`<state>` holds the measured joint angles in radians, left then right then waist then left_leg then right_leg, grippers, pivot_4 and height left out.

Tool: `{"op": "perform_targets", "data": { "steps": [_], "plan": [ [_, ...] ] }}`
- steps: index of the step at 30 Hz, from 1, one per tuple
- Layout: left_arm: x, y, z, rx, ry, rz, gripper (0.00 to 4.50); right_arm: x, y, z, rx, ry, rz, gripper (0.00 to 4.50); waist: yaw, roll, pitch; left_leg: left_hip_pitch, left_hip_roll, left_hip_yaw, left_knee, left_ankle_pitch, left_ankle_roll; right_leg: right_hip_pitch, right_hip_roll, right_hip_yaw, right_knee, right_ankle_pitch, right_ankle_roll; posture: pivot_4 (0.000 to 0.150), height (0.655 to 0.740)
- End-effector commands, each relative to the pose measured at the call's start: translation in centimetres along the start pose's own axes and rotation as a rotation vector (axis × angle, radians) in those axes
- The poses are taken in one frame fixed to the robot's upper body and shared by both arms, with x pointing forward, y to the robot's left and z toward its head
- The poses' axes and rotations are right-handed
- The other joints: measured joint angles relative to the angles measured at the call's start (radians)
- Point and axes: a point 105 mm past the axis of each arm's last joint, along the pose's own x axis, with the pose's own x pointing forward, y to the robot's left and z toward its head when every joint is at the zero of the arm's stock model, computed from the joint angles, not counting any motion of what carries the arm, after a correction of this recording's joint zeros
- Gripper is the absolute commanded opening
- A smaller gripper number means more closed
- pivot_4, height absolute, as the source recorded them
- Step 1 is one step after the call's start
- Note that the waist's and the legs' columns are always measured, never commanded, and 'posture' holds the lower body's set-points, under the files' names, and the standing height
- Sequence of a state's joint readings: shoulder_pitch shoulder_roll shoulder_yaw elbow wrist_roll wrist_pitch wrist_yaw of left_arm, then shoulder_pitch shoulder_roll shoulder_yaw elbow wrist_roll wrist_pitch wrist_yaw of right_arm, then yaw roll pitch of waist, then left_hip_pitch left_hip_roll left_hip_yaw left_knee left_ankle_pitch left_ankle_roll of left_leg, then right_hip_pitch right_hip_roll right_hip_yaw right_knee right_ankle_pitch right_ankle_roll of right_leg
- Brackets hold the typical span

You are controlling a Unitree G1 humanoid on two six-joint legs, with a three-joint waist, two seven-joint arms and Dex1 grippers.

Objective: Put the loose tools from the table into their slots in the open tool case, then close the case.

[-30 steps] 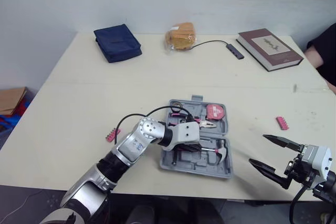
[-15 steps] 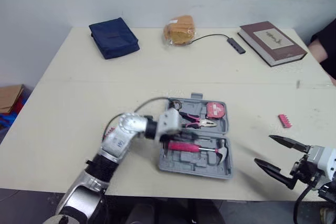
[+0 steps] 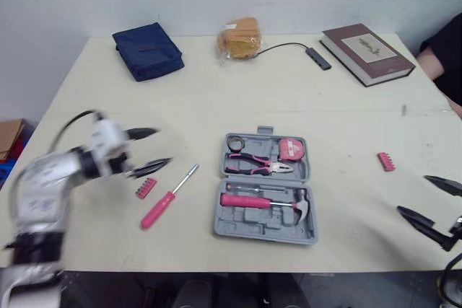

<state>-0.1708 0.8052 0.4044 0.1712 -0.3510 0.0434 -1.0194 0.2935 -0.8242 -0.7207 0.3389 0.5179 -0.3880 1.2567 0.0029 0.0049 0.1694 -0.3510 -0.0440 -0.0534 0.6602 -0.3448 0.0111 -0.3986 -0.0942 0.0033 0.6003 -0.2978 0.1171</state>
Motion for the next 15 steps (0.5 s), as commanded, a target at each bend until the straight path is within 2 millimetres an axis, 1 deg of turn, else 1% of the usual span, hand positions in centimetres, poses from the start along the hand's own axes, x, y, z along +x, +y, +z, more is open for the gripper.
{"op": "perform_targets", "data": {
  "steps": [1, 3, 4, 7, 9, 11, 13, 15],
  "plan": [
    [-3.5, 1.7, -0.2, 0.003, 0.017, 0.133, 4.46, -1.4, -1.5, -0.2, -0.051, 0.018, -0.073, 4.5, 0.003, -0.001, 0.001, 0.0, 0.0, 0.0, 0.0, -0.001, 0.001, 0.001, -0.001, 0.0, 0.0, 0.0, 0.0, 0.15, 0.74],
    [-6.1, 1.9, -1.9, -0.047, 0.087, 0.191, 4.46, -2.1, -2.0, -1.0, -0.068, 0.047, -0.113, 4.5, -0.001, -0.001, 0.001, 0.001, -0.001, 0.001, 0.0, -0.002, 0.003, 0.002, -0.002, 0.001, -0.001, 0.001, 0.001, 0.15, 0.74],
    [-7.4, 2.2, -2.4, -0.074, 0.1, 0.236, 4.46, -2.5, -2.2, -1.5, -0.067, 0.062, -0.131, 4.5, -0.003, 0.0, 0.002, 0.001, -0.001, 0.001, 0.0, -0.003, 0.004, 0.002, -0.002, 0.001, -0.001, 0.001, 0.001, 0.15, 0.74],
    [-10.1, 3.0, -3.5, -0.112, 0.129, 0.356, 4.46, -3.4, -2.0, -3.1, -0.064, 0.126, -0.135, 4.5, -0.002, 0.0, 0.002, 0.002, 0.0, 0.001, 0.0, -0.004, 0.006, 0.002, -0.002, 0.001, -0.001, 0.0, 0.0, 0.15, 0.74],
    [-11.0, 3.1, -4.0, -0.126, 0.15, 0.385, 4.46, -3.7, -2.0, -3.6, -0.055, 0.135, -0.148, 4.5, -0.003, 0.0, 0.002, 0.002, 0.0, 0.001, -0.001, -0.004, 0.006, 0.002, -0.002, 0.0, 0.0, 0.0, -0.001, 0.15, 0.74],
    [-11.7, 2.9, -4.1, -0.141, 0.148, 0.417, 4.46, -3.6, -2.0, -4.0, -0.037, 0.125, -0.163, 4.5, -0.005, 0.001, 0.002, 0.004, 0.0, 0.001, -0.001, -0.004, 0.006, 0.003, -0.002, 0.001, 0.001, 0.0, -0.001, 0.15, 0.74],
    [-11.8, 2.1, -4.2, -0.147, 0.159, 0.396, 4.46, -3.4, -2.4, -4.0, -0.007, 0.088, -0.21, 4.5, -0.007, 0.001, 0.002, 0.008, 0.0, 0.003, -0.003, -0.004, 0.006, 0.006, -0.002, 0.002, 0.0, 0.0, -0.002, 0.15, 0.74],
    [-11.5, 2.0, -4.1, -0.145, 0.156, 0.394, 4.46, -2.9, -2.7, -3.9, 0.005, 0.066, -0.212, 4.5, -0.008, 0.0, 0.002, 0.013, 0.001, 0.005, -0.006, -0.004, 0.006, 0.008, -0.002, 0.004, 0.0, 0.0, -0.003, 0.15, 0.74]
  ]
}}
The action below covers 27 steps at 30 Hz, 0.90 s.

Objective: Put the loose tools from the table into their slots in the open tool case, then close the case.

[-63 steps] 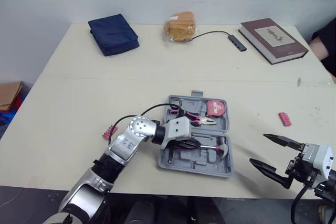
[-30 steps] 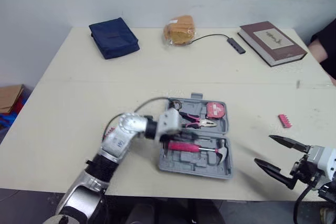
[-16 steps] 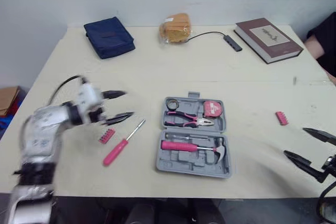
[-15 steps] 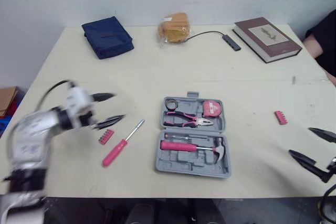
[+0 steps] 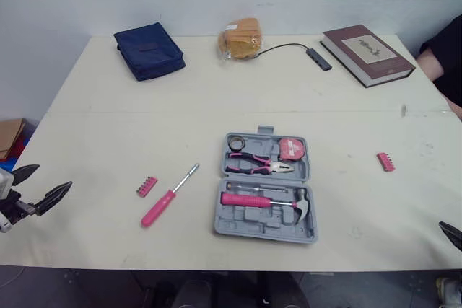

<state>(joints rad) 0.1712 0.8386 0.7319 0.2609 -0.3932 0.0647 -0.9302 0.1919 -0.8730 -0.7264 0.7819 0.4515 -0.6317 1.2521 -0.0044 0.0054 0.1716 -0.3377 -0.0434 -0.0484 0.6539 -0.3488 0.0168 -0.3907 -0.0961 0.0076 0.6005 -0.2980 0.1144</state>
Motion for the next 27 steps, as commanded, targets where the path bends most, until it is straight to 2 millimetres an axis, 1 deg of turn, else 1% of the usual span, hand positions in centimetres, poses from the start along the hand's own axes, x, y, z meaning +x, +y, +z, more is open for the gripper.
{"op": "perform_targets", "data": {
  "steps": [1, 4, 8, 11, 13, 14, 15, 16, 18, 21, 23, 25, 27],
  "plan": [
    [0.2, -0.1, 1.7, 0.02, -0.057, 0.001, 4.46, 0.7, -0.4, 0.8, 0.003, -0.055, 0.004, 4.5, -0.001, 0.0, 0.0, 0.001, 0.0, 0.001, -0.001, 0.0, 0.0, 0.0, 0.0, 0.001, 0.0, 0.0, 0.0, 0.15, 0.74],
    [1.1, -1.7, 2.8, 0.01, -0.074, -0.071, 4.46, 2.4, 0.2, 2.1, 0.01, -0.117, 0.082, 4.5, -0.002, 0.0, 0.0, 0.002, 0.002, 0.001, -0.003, 0.001, -0.001, 0.0, 0.001, 0.0, 0.0, 0.0, -0.001, 0.15, 0.74],
    [2.3, -5.8, 4.1, -0.013, -0.087, -0.227, 4.46, 5.2, 1.8, 5.4, 0.045, -0.279, 0.184, 4.5, -0.002, 0.0, 0.0, 0.002, 0.002, 0.001, -0.005, 0.001, -0.003, -0.001, 0.002, 0.0, 0.0, 0.0, -0.002, 0.15, 0.74],
    [2.8, -6.9, 4.2, -0.015, -0.081, -0.243, 4.46, 6.3, 2.2, 7.4, 0.07, -0.359, 0.2, 4.5, 0.0, 0.001, 0.001, 0.002, 0.002, 0.001, -0.005, 0.001, -0.004, -0.002, 0.002, 0.0, 0.0, 0.0, -0.002, 0.15, 0.74],
    [3.4, -7.8, 4.3, -0.027, -0.082, -0.259, 4.46, 7.1, 2.8, 9.0, 0.084, -0.419, 0.227, 4.5, 0.002, 0.001, 0.001, 0.001, 0.002, 0.001, -0.005, 0.002, -0.005, -0.002, 0.002, 0.0, 0.0, 0.0, -0.002, 0.15, 0.74],
    [3.7, -8.4, 4.1, -0.038, -0.075, -0.275, 4.46, 7.6, 3.9, 10.0, 0.078, -0.443, 0.278, 4.5, 0.003, 0.001, 0.001, 0.001, 0.002, 0.001, -0.005, 0.002, -0.005, -0.003, 0.002, 0.0, 0.0, 0.0, -0.002, 0.15, 0.74],
    [4.1, -9.4, 3.8, -0.056, -0.055, -0.316, 4.46, 8.2, 5.2, 11.1, 0.074, -0.477, 0.336, 4.5, 0.003, 0.001, 0.001, 0.001, 0.002, 0.0, -0.005, 0.001, -0.005, -0.002, 0.002, 0.0, 0.0, 0.0, -0.002, 0.15, 0.74],
    [4.5, -10.0, 3.3, -0.059, -0.035, -0.323, 4.46, 8.6, 6.7, 12.3, 0.076, -0.515, 0.388, 4.5, 0.003, 0.001, 0.001, 0.001, 0.002, 0.0, -0.005, 0.001, -0.004, -0.002, 0.002, 0.0, 0.0, 0.0, -0.002, 0.15, 0.74],
    [5.2, -10.4, 2.8, -0.079, -0.018, -0.315, 4.46, 9.0, 8.6, 13.6, 0.073, -0.554, 0.454, 4.5, 0.003, 0.001, 0.001, 0.001, 0.002, 0.0, -0.005, 0.001, -0.005, -0.002, 0.003, -0.001, 0.001, 0.0, -0.002, 0.15, 0.74],
    [5.9, -11.0, 1.8, -0.098, 0.006, -0.302, 4.46, 9.2, 9.9, 15.0, 0.125, -0.6, 0.484, 4.5, 0.004, 0.001, 0.001, 0.001, 0.002, 0.0, -0.005, 0.001, -0.005, -0.003, 0.003, 0.0, 0.001, 0.0, -0.002, 0.15, 0.74],
    [6.4, -11.3, 0.7, -0.102, 0.034, -0.28, 4.46, 9.3, 11.4, 15.9, 0.115, -0.626, 0.54, 4.5, 0.006, 0.001, 0.001, 0.0, 0.002, 0.0, -0.005, 0.002, -0.006, -0.003, 0.003, -0.001, 0.0, 0.0, -0.002, 0.15, 0.74],
    [6.7, -11.3, 0.2, -0.115, 0.044, -0.26, 4.46, 9.4, 12.6, 16.4, 0.091, -0.633, 0.585, 4.5, 0.006, 0.0, 0.002, 0.0, 0.002, 0.0, -0.005, 0.002, -0.006, -0.003, 0.003, -0.001, 0.0, 0.0, -0.002, 0.15, 0.74],
    [6.9, -11.3, -0.1, -0.116, 0.05, -0.253, 4.46, 9.4, 13.4, 16.5, 0.067, -0.632, 0.615, 4.5, 0.006, -0.001, 0.002, 0.0, 0.002, 0.0, -0.005, 0.002, -0.006, -0.003, 0.003, -0.001, -0.001, 0.0, -0.002, 0.15, 0.74]
  ]
}}
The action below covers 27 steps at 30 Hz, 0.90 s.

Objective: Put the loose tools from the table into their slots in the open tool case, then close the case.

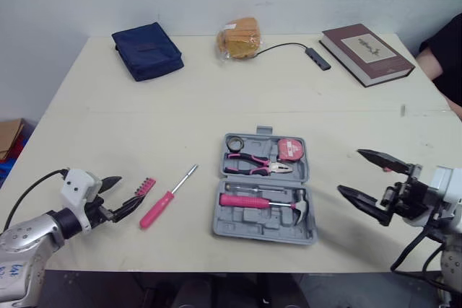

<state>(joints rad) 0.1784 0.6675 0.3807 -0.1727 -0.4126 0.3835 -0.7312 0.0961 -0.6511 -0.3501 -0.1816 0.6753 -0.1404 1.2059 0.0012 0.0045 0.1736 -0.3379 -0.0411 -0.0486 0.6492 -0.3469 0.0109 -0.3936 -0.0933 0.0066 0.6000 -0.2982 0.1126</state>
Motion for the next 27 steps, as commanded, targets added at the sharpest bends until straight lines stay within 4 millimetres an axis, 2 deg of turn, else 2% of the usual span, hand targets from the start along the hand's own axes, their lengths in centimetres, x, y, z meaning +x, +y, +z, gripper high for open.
{"op": "perform_targets", "data": {
  "steps": [1, 7, 15, 19, 22, 27],
  "plan": [
    [0.1, 0.6, 0.0, 0.025, 0.0, 0.032, 4.46, 0.8, 1.1, 0.5, -0.041, -0.003, 0.06, 4.5, 0.0, -0.001, 0.0, 0.0, 0.0, 0.0, 0.0, 0.0, 0.0, 0.0, 0.0, 0.0, 0.0, 0.0, 0.0, 0.15, 0.74],
    [0.8, 0.5, -1.3, 0.008, 0.03, 0.013, 4.46, 1.1, 1.8, 0.1, -0.049, 0.02, 0.098, 4.5, 0.001, -0.001, 0.0, 0.0, 0.0, 0.0, 0.0, 0.0, 0.0, 0.0, 0.0, 0.0, 0.0, 0.0, 0.0, 0.15, 0.74],
    [2.6, -1.8, -2.3, -0.06, 0.014, -0.098, 4.46, 1.1, 2.1, -0.5, -0.04, 0.039, 0.07, 4.5, 0.013, 0.0, 0.0, 0.001, 0.0, 0.0, 0.001, 0.0, 0.001, 0.001, 0.0, 0.0, 0.001, 0.0, 0.0, 0.15, 0.74],
    [3.2, -2.1, -2.6, -0.061, 0.024, -0.091, 4.46, 1.7, 2.2, -0.3, -0.043, 0.04, 0.072, 4.5, 0.022, 0.0, 0.0, 0.002, 0.0, 0.0, 0.001, 0.0, 0.001, 0.001, 0.0, 0.0, 0.001, 0.0, 0.0, 0.15, 0.74],
    [3.4, -2.2, -3.1, -0.052, 0.055, -0.085, 3.64, 2.4, 2.2, 0.3, -0.047, 0.039, 0.067, 4.5, 0.024, 0.002, -0.001, 0.002, 0.0, 0.0, 0.001, 0.0, 0.001, 0.001, 0.0, 0.0, 0.001, 0.0, 0.0, 0.15, 0.74],
    [3.3, -2.6, -4.1, -0.079, 0.084, -0.092, 1.28, 3.2, 2.2, 1.1, -0.048, 0.043, 0.06, 4.5, 0.023, 0.004, -0.002, 0.002, -0.001, 0.0, 0.001, 0.0, 0.001, 0.001, 0.0, 0.0, 0.001, 0.0, 0.0, 0.15, 0.74]
  ]
}}
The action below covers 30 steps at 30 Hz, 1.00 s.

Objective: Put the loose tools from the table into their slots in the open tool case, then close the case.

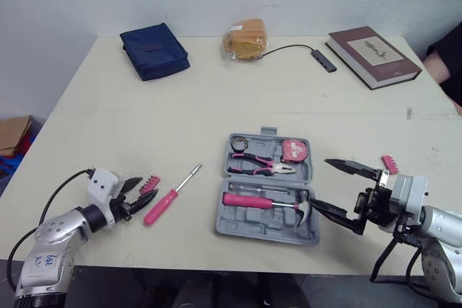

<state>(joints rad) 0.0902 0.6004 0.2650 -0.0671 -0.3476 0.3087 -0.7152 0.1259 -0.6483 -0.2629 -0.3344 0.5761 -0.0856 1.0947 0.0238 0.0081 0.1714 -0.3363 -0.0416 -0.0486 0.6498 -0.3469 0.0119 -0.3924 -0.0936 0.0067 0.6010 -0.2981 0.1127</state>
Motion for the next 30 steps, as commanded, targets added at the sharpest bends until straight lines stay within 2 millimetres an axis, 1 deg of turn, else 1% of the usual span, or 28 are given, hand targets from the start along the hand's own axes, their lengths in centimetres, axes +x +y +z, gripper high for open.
{"op": "perform_targets", "data": {
  "steps": [1, 2, 4, 6, 7, 8, 10, 13, 14, 16, 18, 20, 22, 23, 26, 29, 30],
  "plan": [
    [0.1, -1.5, -3.1, -0.077, 0.1, -0.046, 0.84, 0.7, 0.1, 1.4, -0.032, -0.016, 0.009, 4.5, 0.0, 0.001, 0.0, 0.0, 0.0, 0.0, 0.0, 0.0, 0.0, 0.0, 0.0, 0.0, 0.0, 0.0, 0.0, 0.15, 0.74],
    [0.1, -1.5, -3.1, -0.074, 0.102, -0.045, 0.69, 0.8, 0.0, 1.5, -0.032, -0.015, 0.008, 4.5, 0.0, 0.001, -0.001, 0.0, 0.0, 0.0, 0.0, 0.0, 0.0, 0.0, 0.0, 0.0, 0.0, 0.0, 0.0, 0.15, 0.74],
    [0.0, -1.4, -3.1, -0.064, 0.095, -0.037, 0.69, 1.0, -0.1, 1.8, -0.033, -0.013, 0.004, 4.5, 0.0, 0.002, -0.001, 0.0, 0.0, 0.0, 0.0, 0.0, 0.0, 0.0, 0.0, 0.0, -0.001, 0.0, 0.0, 0.15, 0.74],
    [-0.2, -1.1, -2.4, -0.047, 0.062, -0.025, 0.69, 1.1, -0.2, 1.9, -0.034, -0.008, 0.0, 4.5, -0.001, 0.002, -0.001, 0.0, 0.0, 0.0, 0.0, 0.0, 0.0, 0.0, 0.0, 0.0, -0.001, 0.0, 0.0, 0.15, 0.74],
    [-0.2, -0.9, -1.6, -0.031, 0.023, -0.016, 0.69, 1.1, -0.2, 2.0, -0.036, -0.006, -0.003, 4.5, -0.001, 0.002, -0.001, 0.0, 0.0, 0.0, 0.0, 0.0, 0.0, 0.0, 0.0, 0.0, -0.001, 0.0, 0.0, 0.15, 0.74],
    [-0.3, -0.6, -0.4, -0.008, -0.036, -0.007, 0.69, 1.0, -0.3, 2.0, -0.038, -0.001, -0.008, 4.5, -0.001, 0.002, -0.001, 0.0, 0.0, 0.0, 0.0, 0.0, 0.0, 0.0, 0.0, 0.0, -0.001, 0.0, 0.0, 0.15, 0.74],
    [-0.6, -0.6, 2.7, 0.063, -0.164, -0.03, 0.69, 0.8, -0.6, 2.0, -0.043, 0.011, -0.016, 4.5, 0.0, 0.0, 0.0, -0.001, 0.0, 0.0, 0.0, 0.0, 0.0, 0.0, 0.0, 0.0, -0.001, 0.0, 0.0, 0.15, 0.74],
    [-0.8, -1.9, 5.5, 0.156, -0.234, -0.14, 0.69, 0.3, -0.8, 1.8, -0.046, 0.037, -0.011, 4.5, 0.0, -0.006, 0.003, -0.003, 0.0, -0.001, 0.0, 0.0, 0.0, -0.002, 0.0, -0.001, -0.001, 0.0, 0.0, 0.15, 0.74],
    [-0.8, -2.4, 6.0, 0.2, -0.22, -0.192, 0.69, 0.1, -0.7, 1.6, -0.038, 0.043, -0.003, 4.5, 0.001, -0.008, 0.005, -0.004, 0.0, -0.002, 0.0, 0.0, -0.001, -0.002, 0.0, -0.002, -0.001, 0.0, 0.0, 0.15, 0.74],
    [-0.5, -3.8, 7.2, 0.322, -0.171, -0.307, 0.69, -0.6, -0.8, 1.2, -0.036, 0.069, 0.014, 4.5, 0.0, -0.009, 0.005, -0.004, 0.0, -0.002, 0.0, 0.001, -0.002, -0.002, 0.0, -0.002, -0.002, 0.0, 0.0, 0.15, 0.74],
    [-0.1, -5.2, 8.6, 0.365, -0.168, -0.41, 0.69, -1.0, -0.9, 0.8, -0.033, 0.079, 0.013, 4.5, 0.001, -0.009, 0.005, -0.004, 0.0, -0.002, 0.0, 0.002, -0.004, -0.001, 0.0, -0.002, -0.003, 0.0, 0.0, 0.15, 0.74],
    [0.2, -6.9, 9.1, 0.409, -0.134, -0.531, 0.69, -1.4, -0.7, 0.5, -0.016, 0.088, 0.026, 4.5, -0.001, -0.008, 0.005, -0.005, 0.0, -0.001, 0.0, 0.002, -0.004, -0.001, 0.0, -0.002, -0.004, 0.0, 0.0, 0.15, 0.74],
    [0.6, -9.3, 9.5, 0.449, -0.085, -0.677, 0.69, -2.0, -0.1, -0.1, 0.016, 0.105, 0.054, 4.5, -0.003, -0.008, 0.005, -0.005, 0.0, -0.001, -0.001, 0.002, -0.004, -0.001, 0.0, -0.001, -0.005, 0.0, 0.0, 0.15, 0.74],
    [0.7, -10.2, 9.5, 0.473, -0.057, -0.733, 0.69, -2.3, 0.2, -0.3, 0.031, 0.112, 0.066, 4.5, -0.003, -0.008, 0.005, -0.005, 0.0, -0.001, -0.001, 0.002, -0.004, -0.002, 0.0, -0.002, -0.006, 0.0, 0.0, 0.15, 0.74],
    [1.3, -11.4, 8.9, 0.544, 0.036, -0.814, 0.69, -3.0, 1.4, -0.9, 0.079, 0.142, 0.113, 4.5, -0.007, -0.008, 0.005, -0.008, 0.001, -0.001, -0.001, 0.002, -0.004, -0.004, 0.002, -0.002, -0.007, 0.0, 0.0, 0.15, 0.74],
    [2.0, -12.1, 8.7, 0.562, 0.078, -0.834, 0.69, -3.6, 2.4, -1.3, 0.101, 0.169, 0.157, 4.5, -0.006, -0.008, 0.005, -0.009, 0.001, -0.001, 0.0, 0.002, -0.004, -0.005, 0.002, -0.002, -0.006, 0.0, 0.0, 0.15, 0.74],
    [2.6, -12.6, 8.5, 0.574, 0.101, -0.848, 0.69, -3.8, 2.8, -1.5, 0.114, 0.18, 0.173, 4.5, -0.007, -0.008, 0.005, -0.009, 0.001, -0.001, 0.0, 0.002, -0.004, -0.005, 0.002, -0.002, -0.006, 0.0, 0.001, 0.15, 0.74]
  ]
}}
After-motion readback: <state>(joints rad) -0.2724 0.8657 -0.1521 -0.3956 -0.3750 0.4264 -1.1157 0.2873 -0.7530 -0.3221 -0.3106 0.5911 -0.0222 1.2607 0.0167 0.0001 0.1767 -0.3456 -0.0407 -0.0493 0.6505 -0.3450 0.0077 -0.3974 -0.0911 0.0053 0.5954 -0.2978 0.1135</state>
